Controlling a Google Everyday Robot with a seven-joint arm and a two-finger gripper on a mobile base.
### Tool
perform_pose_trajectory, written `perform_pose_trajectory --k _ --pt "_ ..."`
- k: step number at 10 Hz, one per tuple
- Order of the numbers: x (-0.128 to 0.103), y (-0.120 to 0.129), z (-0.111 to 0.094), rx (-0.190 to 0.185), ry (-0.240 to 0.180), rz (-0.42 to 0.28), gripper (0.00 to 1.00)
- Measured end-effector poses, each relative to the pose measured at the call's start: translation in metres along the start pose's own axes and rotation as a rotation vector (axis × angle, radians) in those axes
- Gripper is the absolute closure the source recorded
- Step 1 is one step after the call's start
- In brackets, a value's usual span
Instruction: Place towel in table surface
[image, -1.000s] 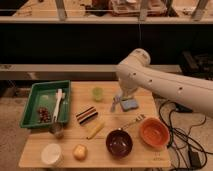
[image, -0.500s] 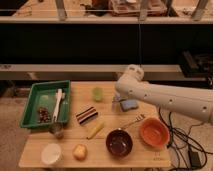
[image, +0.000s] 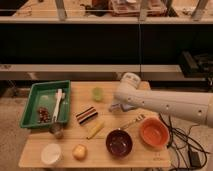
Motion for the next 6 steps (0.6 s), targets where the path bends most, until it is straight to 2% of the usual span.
perform_pose_trajectory --k 2,3,4,6 --pt "-0.014 0.0 0.008 -0.019 0.008 -0.064 0.6" --pt "-0.021 -0.001 0.012 -0.028 0.002 -0.091 0.52" --pt "-0.026 0.002 0.018 -0.047 -0.008 -0.116 0.4" --pt "-0.024 0.005 0.021 -0.085 -0.052 -0.084 0.23"
